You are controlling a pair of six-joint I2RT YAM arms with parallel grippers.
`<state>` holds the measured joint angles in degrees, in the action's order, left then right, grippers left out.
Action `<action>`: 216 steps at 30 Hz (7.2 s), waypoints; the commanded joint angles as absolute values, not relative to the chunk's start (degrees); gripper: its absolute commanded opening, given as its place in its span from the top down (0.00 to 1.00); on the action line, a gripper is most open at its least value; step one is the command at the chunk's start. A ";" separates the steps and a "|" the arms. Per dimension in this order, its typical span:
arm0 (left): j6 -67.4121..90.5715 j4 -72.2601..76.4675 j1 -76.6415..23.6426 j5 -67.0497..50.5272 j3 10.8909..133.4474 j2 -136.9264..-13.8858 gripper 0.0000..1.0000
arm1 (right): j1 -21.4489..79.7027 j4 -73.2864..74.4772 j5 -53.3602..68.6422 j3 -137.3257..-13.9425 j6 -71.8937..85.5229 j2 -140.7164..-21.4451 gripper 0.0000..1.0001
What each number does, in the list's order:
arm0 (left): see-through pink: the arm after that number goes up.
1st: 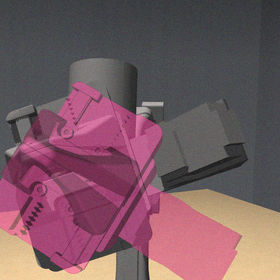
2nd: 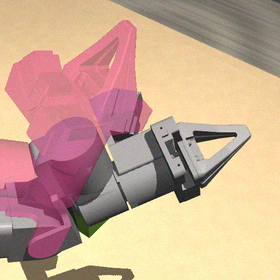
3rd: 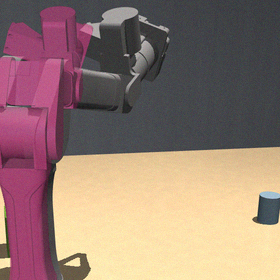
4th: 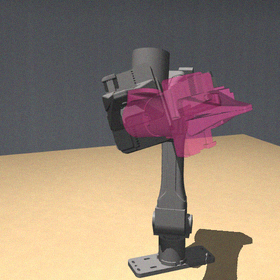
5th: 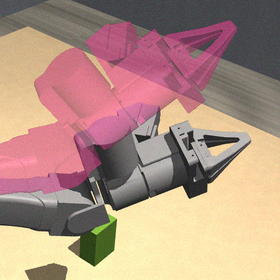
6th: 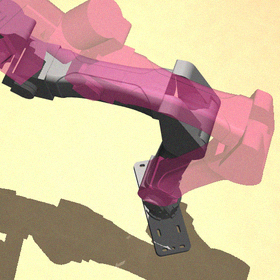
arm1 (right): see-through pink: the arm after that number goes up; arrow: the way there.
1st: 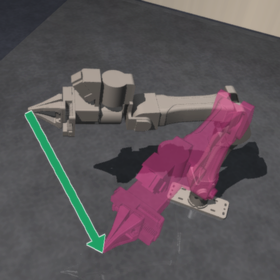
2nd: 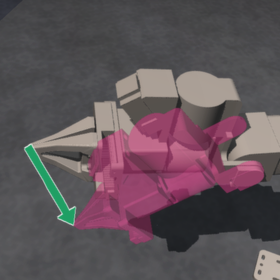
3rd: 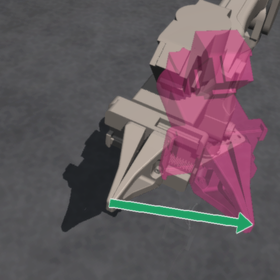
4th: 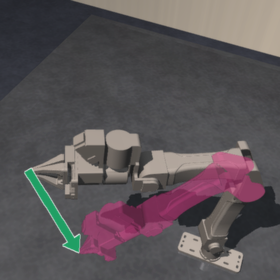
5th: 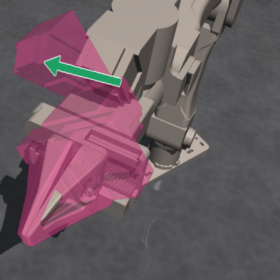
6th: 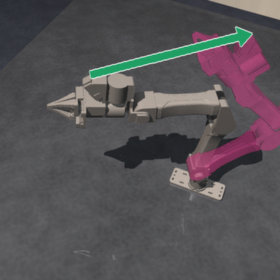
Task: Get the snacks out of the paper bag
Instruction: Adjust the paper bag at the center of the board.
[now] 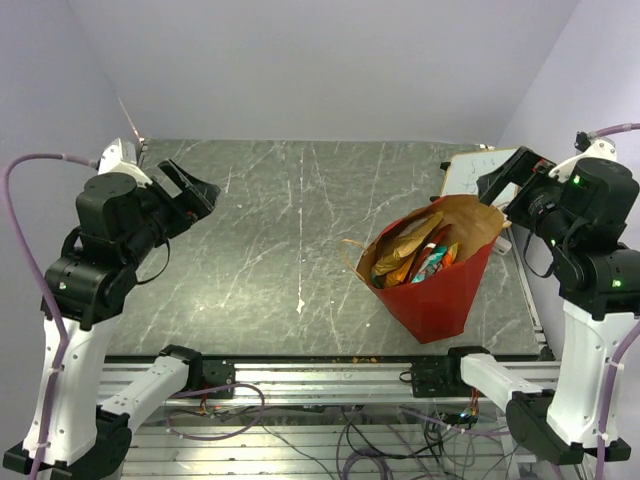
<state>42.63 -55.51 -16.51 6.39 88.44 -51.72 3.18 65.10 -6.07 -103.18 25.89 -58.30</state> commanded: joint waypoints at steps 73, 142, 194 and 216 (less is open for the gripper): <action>44.13 -40.52 -56.70 8.73 88.87 -88.49 0.70 | 3.07 66.85 0.35 -97.13 22.15 -57.69 0.00; 44.20 -59.44 -12.04 -12.49 82.76 -67.96 0.93 | 27.80 17.80 18.37 -62.72 72.06 -60.49 0.25; 60.97 -43.28 -12.17 -29.09 73.99 -61.05 0.93 | 35.99 24.19 -13.19 -71.70 46.35 -63.49 1.00; 74.60 -22.24 -45.33 -16.33 73.01 -76.38 0.93 | 11.84 46.38 18.44 -99.93 12.02 -75.77 1.00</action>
